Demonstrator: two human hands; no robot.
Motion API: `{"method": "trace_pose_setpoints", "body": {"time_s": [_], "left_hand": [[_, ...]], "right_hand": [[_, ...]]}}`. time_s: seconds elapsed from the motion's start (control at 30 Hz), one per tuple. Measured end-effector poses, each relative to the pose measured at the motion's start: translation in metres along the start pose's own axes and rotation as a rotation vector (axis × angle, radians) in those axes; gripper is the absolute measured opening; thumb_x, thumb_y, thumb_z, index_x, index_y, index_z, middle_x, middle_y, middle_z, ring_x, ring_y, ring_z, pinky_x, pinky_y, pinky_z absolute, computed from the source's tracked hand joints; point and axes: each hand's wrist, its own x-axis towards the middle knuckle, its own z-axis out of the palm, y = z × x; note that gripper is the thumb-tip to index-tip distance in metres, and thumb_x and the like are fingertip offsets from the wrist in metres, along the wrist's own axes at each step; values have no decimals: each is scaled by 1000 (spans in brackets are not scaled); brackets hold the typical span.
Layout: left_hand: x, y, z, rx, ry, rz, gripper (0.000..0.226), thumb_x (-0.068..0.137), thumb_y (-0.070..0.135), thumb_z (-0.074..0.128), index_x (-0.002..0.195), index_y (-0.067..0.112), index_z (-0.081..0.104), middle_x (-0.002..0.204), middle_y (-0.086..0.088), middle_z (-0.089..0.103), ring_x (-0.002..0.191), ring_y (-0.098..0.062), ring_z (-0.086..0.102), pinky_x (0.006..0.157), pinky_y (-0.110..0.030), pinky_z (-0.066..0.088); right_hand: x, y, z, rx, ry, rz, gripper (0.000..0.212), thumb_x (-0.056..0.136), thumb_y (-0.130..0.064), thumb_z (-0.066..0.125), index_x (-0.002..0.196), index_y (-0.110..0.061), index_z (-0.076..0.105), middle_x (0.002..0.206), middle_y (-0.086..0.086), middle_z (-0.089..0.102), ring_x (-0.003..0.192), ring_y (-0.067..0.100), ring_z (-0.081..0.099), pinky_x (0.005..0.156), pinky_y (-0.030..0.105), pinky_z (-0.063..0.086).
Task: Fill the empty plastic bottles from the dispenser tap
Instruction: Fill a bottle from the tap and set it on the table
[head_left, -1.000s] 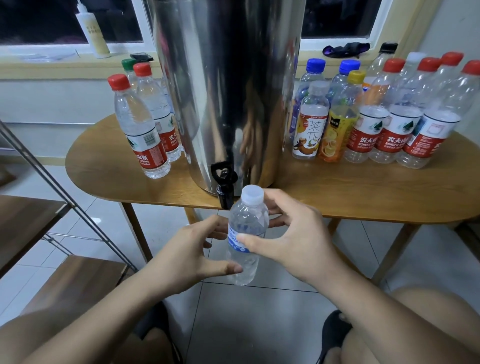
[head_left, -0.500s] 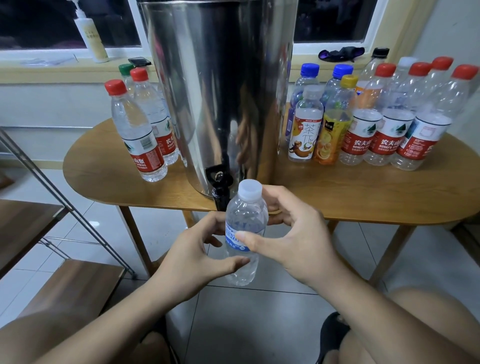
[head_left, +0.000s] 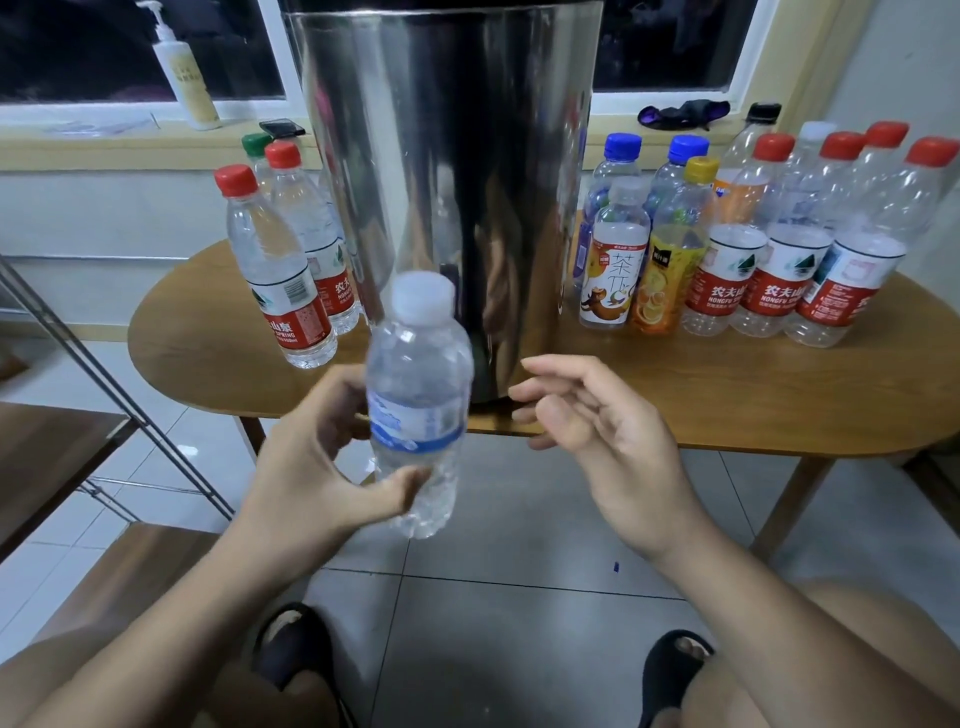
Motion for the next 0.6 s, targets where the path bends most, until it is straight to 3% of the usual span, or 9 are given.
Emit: {"method": "trace_pose_setpoints", "body": {"time_s": [0.1, 0.23, 0.37, 0.43, 0.6], "left_hand": [[10, -3, -13, -49, 83, 13, 68, 78, 22, 92, 137, 7, 62, 127, -9, 76, 119, -37, 72, 106, -63, 56], [22, -2, -29, -26, 185, -5, 71, 78, 25, 98, 136, 6, 61, 126, -6, 77, 117, -31, 74, 103, -42, 61], [39, -12, -40, 17, 275, -25, 64, 76, 37, 92, 129, 14, 64, 122, -2, 79, 113, -31, 75, 99, -60, 60], [48, -21, -46, 60, 298, -45, 58, 79, 36, 93, 127, 22, 65, 123, 0, 79, 113, -32, 75, 100, -65, 58], [67, -41, -51, 146, 357, -110, 51, 85, 24, 94, 127, 23, 66, 120, 4, 78, 107, -26, 75, 98, -56, 61]], "right_hand": [[4, 7, -2, -58, 50, 34, 30, 101, -48, 70, 123, -28, 74, 114, 4, 78, 110, 26, 75, 90, 51, 64], [8, 16, -5, -106, 82, 50, 17, 104, -37, 73, 117, -28, 76, 109, 2, 79, 106, 26, 76, 88, 52, 64], [11, 19, -5, -92, 99, 75, 10, 103, -25, 73, 113, -23, 76, 103, 3, 78, 100, 25, 77, 81, 41, 65], [12, 20, -4, -106, 103, 81, 10, 103, -21, 73, 112, -23, 77, 102, 4, 78, 98, 25, 77, 80, 42, 65], [13, 28, -2, -161, 125, 84, 9, 102, -22, 77, 109, -27, 77, 99, 2, 79, 98, 27, 76, 89, 58, 62]]}}
